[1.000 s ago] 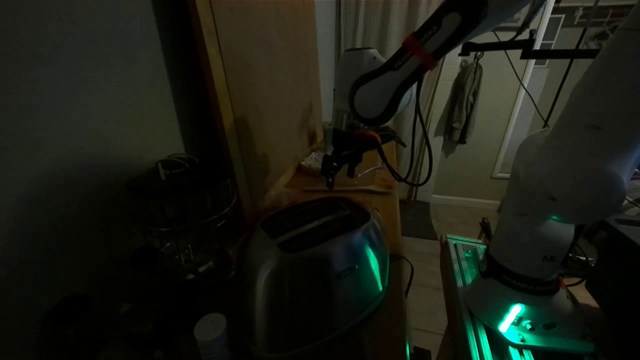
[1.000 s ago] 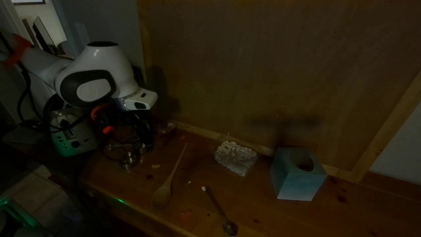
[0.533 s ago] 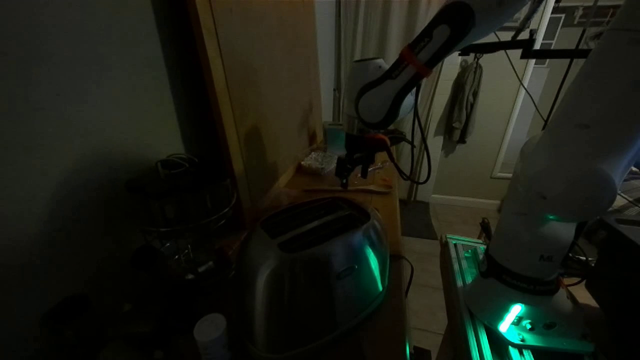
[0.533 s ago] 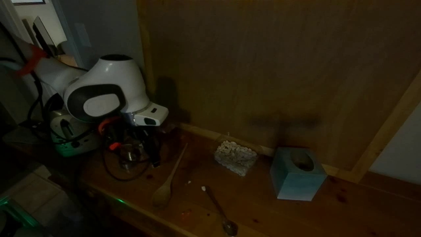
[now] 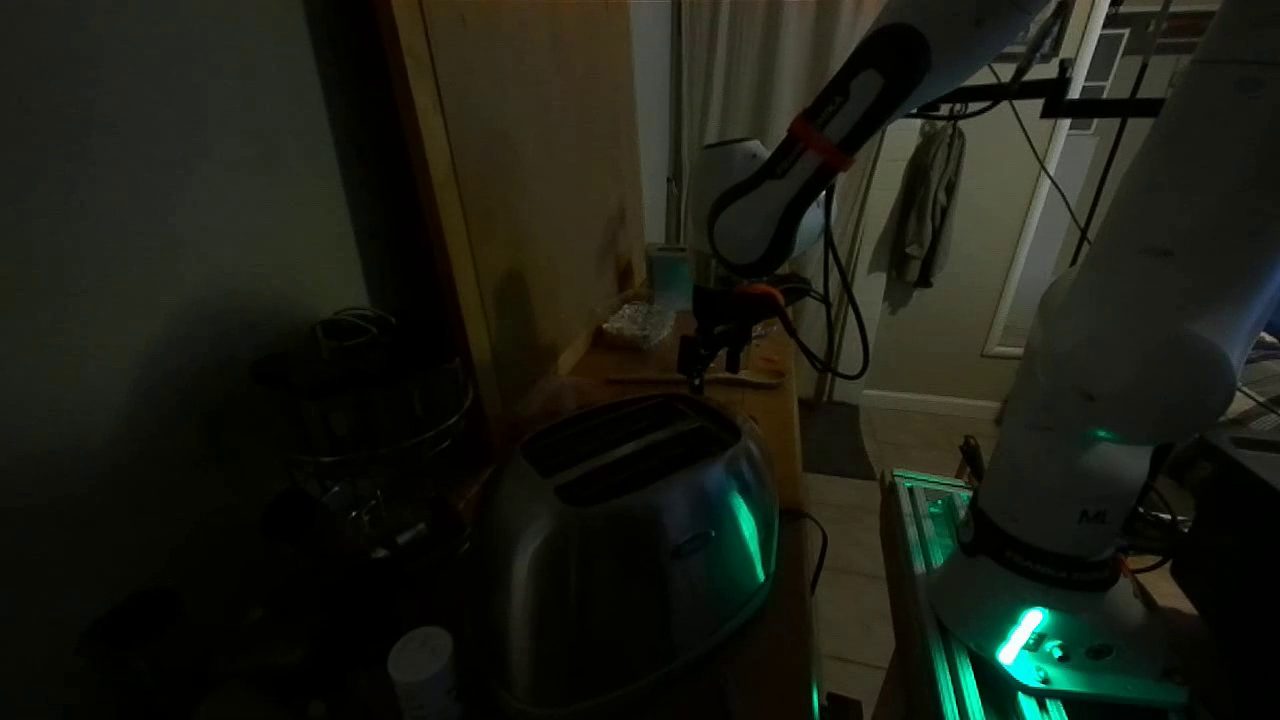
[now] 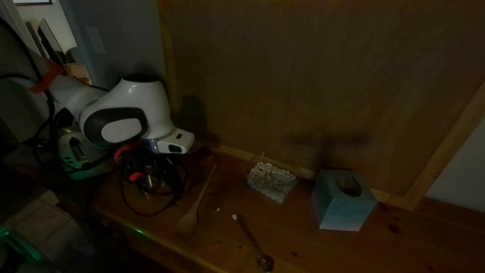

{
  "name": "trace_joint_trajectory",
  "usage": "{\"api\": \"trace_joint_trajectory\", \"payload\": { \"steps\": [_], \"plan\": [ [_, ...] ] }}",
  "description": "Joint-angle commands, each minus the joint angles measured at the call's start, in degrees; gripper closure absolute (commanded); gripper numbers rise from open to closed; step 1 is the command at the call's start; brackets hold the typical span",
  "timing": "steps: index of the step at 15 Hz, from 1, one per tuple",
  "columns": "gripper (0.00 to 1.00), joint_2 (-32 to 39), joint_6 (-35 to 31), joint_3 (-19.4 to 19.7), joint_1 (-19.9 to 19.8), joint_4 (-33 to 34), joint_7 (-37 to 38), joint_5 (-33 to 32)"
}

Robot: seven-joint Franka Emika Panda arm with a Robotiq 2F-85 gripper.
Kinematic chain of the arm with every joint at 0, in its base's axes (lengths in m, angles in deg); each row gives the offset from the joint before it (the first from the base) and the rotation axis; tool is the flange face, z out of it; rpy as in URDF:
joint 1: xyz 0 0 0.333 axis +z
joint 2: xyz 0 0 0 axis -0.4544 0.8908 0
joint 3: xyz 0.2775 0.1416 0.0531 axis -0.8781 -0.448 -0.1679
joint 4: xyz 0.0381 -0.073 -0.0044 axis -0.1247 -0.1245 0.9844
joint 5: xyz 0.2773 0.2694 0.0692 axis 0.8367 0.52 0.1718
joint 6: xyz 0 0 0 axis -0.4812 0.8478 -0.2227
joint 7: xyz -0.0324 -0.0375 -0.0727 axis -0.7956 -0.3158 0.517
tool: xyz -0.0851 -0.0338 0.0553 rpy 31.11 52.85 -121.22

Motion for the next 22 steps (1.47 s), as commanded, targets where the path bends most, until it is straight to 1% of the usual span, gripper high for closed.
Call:
{"api": "trace_joint_trajectory", "payload": {
  "steps": [1, 2, 3, 4, 5, 6, 7, 8, 9, 10, 11, 12, 13, 15, 16, 17, 18, 19, 20, 21, 22],
  "plan": [
    [0.22, 1.19, -2.28, 0.39, 0.62, -0.22, -1.85, 0.91],
    [0.26, 1.46, -2.57, 0.39, 0.72, -0.14, -2.08, 1.00],
    [0.32, 1.84, -2.81, 0.37, 0.79, 0.09, -1.95, 1.20],
    [0.41, 2.19, -3.03, 0.39, 0.91, 0.19, -2.18, 1.45],
    [0.48, 2.56, -3.23, 0.43, 1.10, 0.25, -2.50, 1.93],
    [0.48, 3.04, -3.46, 0.39, 1.23, 0.53, -2.45, 2.23],
    [0.26, 3.44, -3.91, 0.41, 1.42, 0.61, -2.71, 2.73],
    [0.18, 3.85, -4.55, 0.41, 1.61, 0.74, -2.83, 3.33],
    [0.25, 4.45, -5.69, 0.44, 1.87, 0.97, -3.29, 4.26],
    [0.44, 5.25, -7.12, 0.46, 1.97, 1.18, -3.44, 4.79],
    [0.53, 6.03, -8.70, 0.39, 1.95, 1.39, -3.18, 4.58],
    [0.53, 6.58, -9.50, 0.39, 2.11, 1.63, -3.43, 5.05],
    [0.58, 7.31, -10.69, 0.42, 2.07, 1.79, -3.25, 5.01],
    [0.64, 8.45, -12.66, 0.45, 2.08, 2.15, -3.25, 5.44],
    [0.65, 9.05, -13.15, 0.44, 2.10, 2.50, -3.21, 5.69],
    [0.51, 9.69, -14.24, 0.49, 1.97, 2.73, -2.79, 5.22],
    [0.40, 10.03, -14.66, 0.50, 1.97, 2.90, -2.79, 5.21],
    [0.38, 10.38, -15.02, 0.54, 1.97, 3.30, -2.69, 5.15],
    [0.44, 10.63, -15.21, 0.58, 1.97, 3.38, -2.76, 5.22],
    [0.68, 10.95, -15.42, 0.60, 1.98, 3.67, -2.77, 5.27],
    [0.69, 11.16, -15.09, 0.66, 1.95, 3.98, -2.64, 5.17]
  ]
}}
